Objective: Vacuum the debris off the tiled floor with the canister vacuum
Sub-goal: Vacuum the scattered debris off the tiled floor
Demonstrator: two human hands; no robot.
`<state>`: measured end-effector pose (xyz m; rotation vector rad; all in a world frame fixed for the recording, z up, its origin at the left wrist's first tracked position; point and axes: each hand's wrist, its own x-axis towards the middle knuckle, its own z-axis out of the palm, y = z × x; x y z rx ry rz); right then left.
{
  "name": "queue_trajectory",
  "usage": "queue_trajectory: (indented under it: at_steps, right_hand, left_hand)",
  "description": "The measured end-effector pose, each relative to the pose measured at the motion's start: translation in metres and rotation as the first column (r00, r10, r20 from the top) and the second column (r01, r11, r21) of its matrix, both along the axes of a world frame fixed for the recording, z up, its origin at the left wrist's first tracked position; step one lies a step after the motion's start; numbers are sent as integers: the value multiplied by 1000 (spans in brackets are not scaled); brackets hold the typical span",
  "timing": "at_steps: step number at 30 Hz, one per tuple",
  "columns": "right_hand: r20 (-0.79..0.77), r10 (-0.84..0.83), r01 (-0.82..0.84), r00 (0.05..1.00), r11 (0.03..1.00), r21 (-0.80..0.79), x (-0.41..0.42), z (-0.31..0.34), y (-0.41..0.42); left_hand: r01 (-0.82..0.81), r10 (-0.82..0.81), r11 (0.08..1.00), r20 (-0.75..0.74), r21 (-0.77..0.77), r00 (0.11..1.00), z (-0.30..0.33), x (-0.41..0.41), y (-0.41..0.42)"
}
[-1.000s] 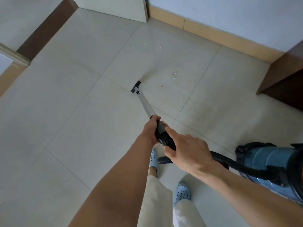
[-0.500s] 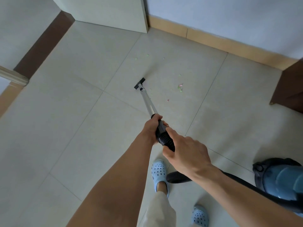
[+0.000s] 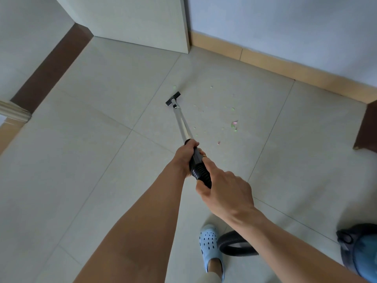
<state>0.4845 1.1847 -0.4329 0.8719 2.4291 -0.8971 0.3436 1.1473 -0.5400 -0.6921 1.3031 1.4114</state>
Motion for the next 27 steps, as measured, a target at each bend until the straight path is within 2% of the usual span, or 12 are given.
queue_trajectory:
  at_steps: [9, 15, 21, 27]
  right_hand:
    - [18, -50, 50, 999, 999, -3, -62, -22, 23]
    - [-35, -103, 103, 994, 994, -26, -84, -33, 46]
    - [-68, -143, 142, 987, 990, -15, -77, -34, 61]
    - [-54, -234, 228, 971, 969, -96, -50, -33, 62]
  left_hand:
    - [15, -15, 1000, -39, 9, 999, -19, -66, 32]
    - [115, -120, 992, -114, -49, 986, -24, -90, 60]
    - [154, -157, 987, -100, -37, 983, -20, -84, 82]
    - [260, -270, 961, -114, -95, 956, -18, -56, 91]
